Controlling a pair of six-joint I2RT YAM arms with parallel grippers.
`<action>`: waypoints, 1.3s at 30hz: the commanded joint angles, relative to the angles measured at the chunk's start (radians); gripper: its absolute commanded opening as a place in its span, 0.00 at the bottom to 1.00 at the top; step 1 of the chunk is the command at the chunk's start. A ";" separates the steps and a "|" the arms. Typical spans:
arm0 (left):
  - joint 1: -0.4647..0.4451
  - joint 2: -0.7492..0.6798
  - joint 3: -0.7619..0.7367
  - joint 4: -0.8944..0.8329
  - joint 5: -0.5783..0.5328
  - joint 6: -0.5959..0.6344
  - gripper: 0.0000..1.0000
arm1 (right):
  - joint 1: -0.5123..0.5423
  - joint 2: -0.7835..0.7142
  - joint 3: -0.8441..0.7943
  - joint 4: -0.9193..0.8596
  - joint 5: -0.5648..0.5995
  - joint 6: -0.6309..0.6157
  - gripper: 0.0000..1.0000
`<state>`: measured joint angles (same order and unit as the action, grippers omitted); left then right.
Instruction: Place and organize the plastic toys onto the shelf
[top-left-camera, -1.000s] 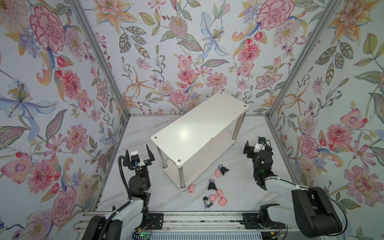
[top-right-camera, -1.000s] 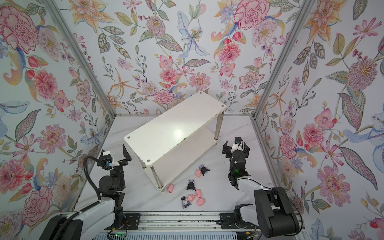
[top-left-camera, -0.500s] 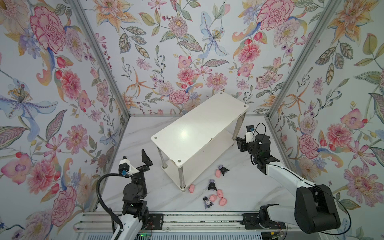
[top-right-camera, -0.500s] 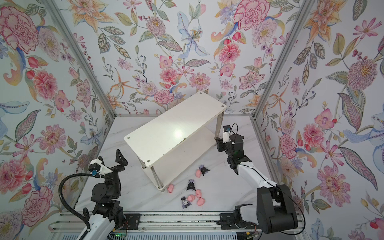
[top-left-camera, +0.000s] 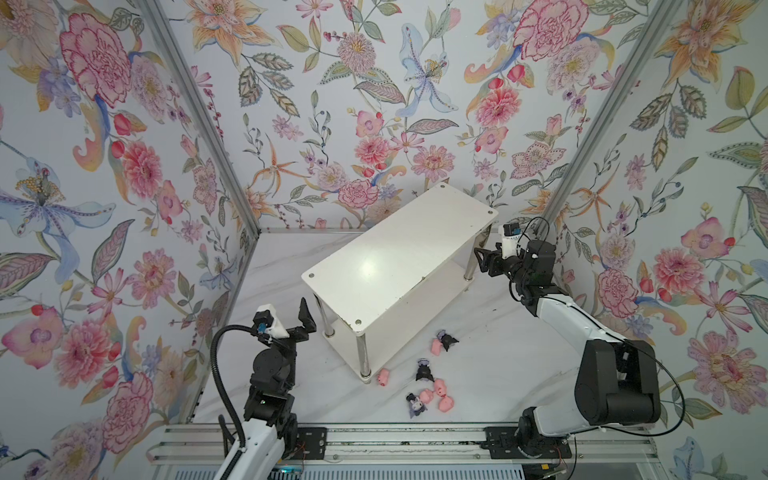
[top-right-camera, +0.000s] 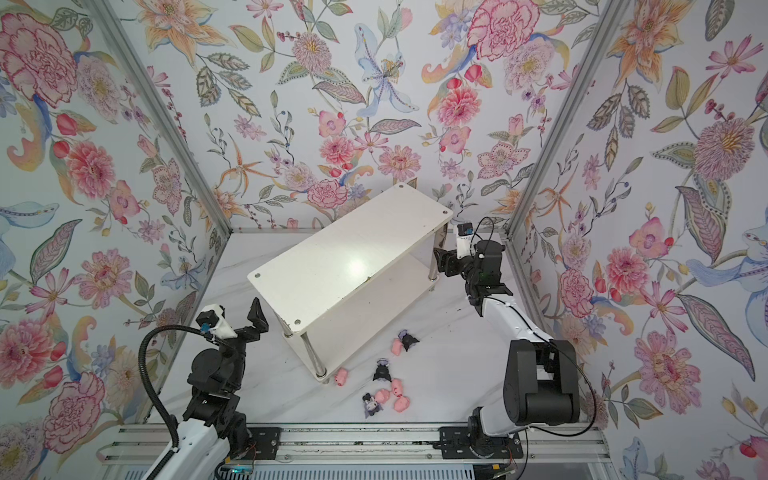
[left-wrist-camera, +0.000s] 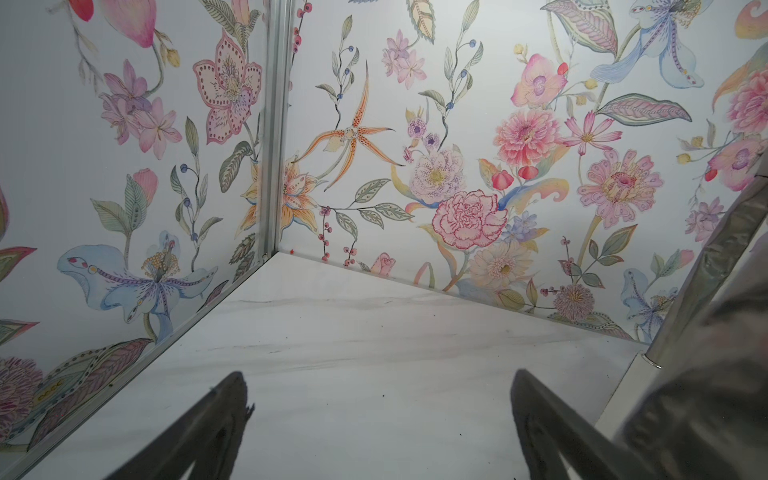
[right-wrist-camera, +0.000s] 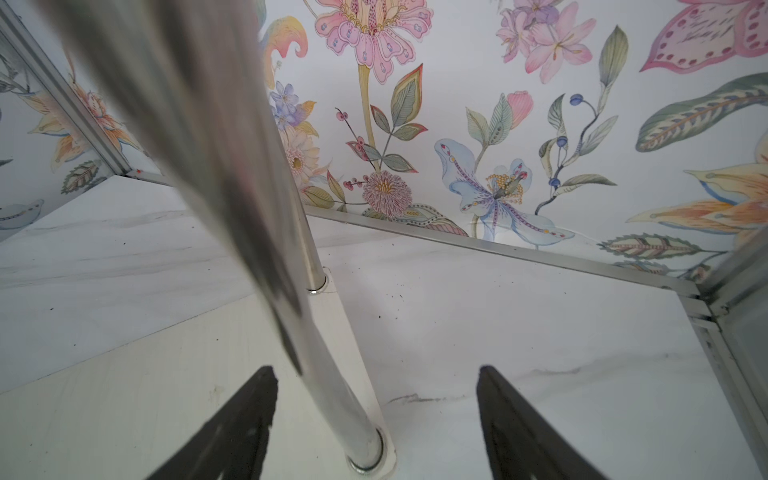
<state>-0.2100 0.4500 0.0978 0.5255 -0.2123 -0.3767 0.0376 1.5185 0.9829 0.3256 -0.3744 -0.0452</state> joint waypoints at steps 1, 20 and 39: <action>-0.006 0.009 0.051 -0.066 0.058 -0.052 0.99 | -0.005 0.049 0.069 0.002 -0.087 0.010 0.76; -0.057 0.123 0.125 -0.173 0.106 -0.264 0.99 | -0.019 0.159 0.095 0.154 -0.142 0.124 0.32; -0.094 0.930 0.524 0.259 0.232 -0.269 0.99 | -0.024 -0.160 -0.200 0.175 0.398 0.322 0.17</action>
<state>-0.2779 1.3025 0.5186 0.6556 -0.0883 -0.6373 -0.0120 1.4170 0.8116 0.4591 -0.0841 0.2977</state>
